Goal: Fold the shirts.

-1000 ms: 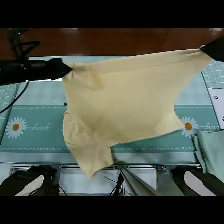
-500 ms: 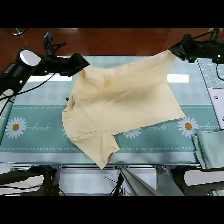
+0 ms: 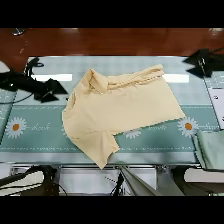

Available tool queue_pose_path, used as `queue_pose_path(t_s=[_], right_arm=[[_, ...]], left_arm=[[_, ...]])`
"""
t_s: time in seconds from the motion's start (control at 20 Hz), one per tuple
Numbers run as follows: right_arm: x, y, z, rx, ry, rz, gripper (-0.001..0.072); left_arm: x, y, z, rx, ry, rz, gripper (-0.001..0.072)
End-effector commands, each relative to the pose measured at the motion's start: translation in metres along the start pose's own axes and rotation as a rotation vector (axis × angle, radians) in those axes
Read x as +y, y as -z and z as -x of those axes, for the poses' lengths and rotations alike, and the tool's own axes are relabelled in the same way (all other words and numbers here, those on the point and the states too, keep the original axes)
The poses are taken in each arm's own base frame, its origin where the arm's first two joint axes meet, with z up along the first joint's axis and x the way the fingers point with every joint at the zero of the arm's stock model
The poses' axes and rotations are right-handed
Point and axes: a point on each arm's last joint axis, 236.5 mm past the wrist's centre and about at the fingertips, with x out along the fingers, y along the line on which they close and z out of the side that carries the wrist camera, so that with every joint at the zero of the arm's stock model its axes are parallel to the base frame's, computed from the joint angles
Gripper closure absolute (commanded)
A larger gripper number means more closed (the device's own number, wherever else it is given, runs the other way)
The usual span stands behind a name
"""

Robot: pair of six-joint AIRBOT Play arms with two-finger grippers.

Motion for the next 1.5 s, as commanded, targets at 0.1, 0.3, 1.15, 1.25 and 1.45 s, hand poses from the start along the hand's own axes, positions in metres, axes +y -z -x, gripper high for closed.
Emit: queue_pose_path(t_s=[0.1, 0.3, 1.15, 1.25, 1.45], right_arm=[[-0.084, 0.098, 0.026, -0.085, 0.281, -0.127, 0.0086], [-0.043, 0.156, 0.003, -0.123, 0.063, -0.156, 0.0087], [-0.02, 0.177, -0.002, -0.075, -0.018, -0.141, 0.0087], [-0.015, 0.178, -0.006, -0.068, -0.019, -0.131, 0.0087], [-0.012, 0.173, -0.011, -0.093, -0.009, -0.124, 0.0087]], left_arm=[[0.067, 0.088, -0.008, -0.04, -0.029, 0.206, 0.0002], [0.052, 0.13, -0.041, -0.089, 0.132, 0.318, 0.0003], [0.036, 0.153, -0.092, -0.149, 0.284, 0.355, 0.0004], [0.027, 0.149, -0.097, -0.188, 0.318, 0.335, 0.0004], [0.026, 0.15, -0.105, -0.186, 0.287, 0.301, 0.0271]])
